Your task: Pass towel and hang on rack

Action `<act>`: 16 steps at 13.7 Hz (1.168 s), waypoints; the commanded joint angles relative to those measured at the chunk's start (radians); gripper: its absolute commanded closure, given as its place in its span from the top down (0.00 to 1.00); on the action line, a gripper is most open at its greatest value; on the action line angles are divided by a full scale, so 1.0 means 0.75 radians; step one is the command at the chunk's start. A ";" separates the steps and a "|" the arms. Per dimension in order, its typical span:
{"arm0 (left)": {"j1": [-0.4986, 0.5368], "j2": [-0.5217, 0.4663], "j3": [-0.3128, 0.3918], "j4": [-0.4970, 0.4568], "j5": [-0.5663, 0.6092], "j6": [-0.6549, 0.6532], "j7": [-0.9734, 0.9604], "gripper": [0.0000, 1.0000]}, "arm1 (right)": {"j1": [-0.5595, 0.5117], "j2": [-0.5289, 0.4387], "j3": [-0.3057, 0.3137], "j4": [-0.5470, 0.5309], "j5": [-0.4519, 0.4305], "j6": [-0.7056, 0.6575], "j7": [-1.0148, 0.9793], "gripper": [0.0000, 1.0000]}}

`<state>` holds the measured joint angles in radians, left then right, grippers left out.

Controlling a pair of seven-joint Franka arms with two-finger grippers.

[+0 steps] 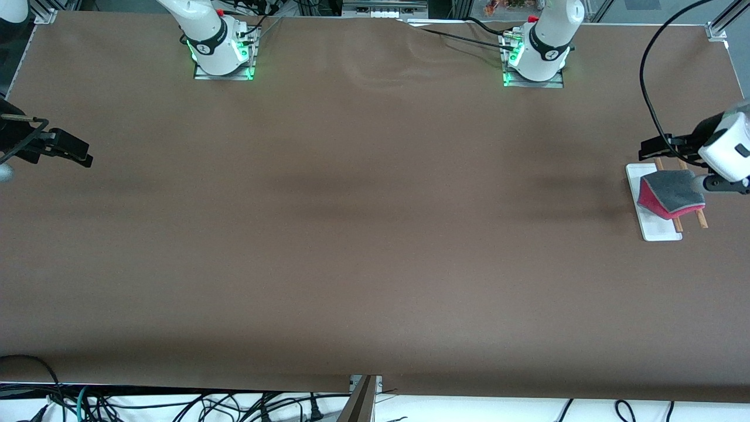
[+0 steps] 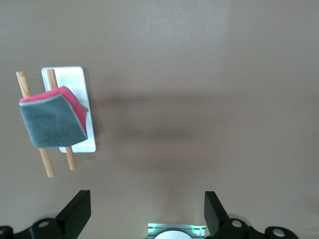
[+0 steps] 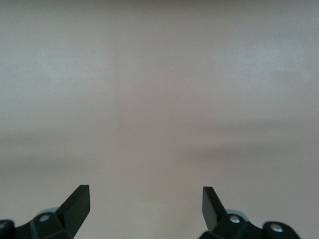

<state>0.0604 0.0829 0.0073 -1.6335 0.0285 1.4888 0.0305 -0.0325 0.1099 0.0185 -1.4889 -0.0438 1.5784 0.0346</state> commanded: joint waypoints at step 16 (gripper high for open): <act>-0.179 -0.027 0.084 0.067 -0.020 0.115 -0.094 1.00 | 0.009 0.009 0.000 0.034 -0.042 0.021 -0.013 1.00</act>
<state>-0.0568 0.0377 0.0632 -1.6330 0.0140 1.5983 -0.0343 -0.0262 0.1101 0.0130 -1.4836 -0.0553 1.5984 0.0346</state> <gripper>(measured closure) 0.000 0.000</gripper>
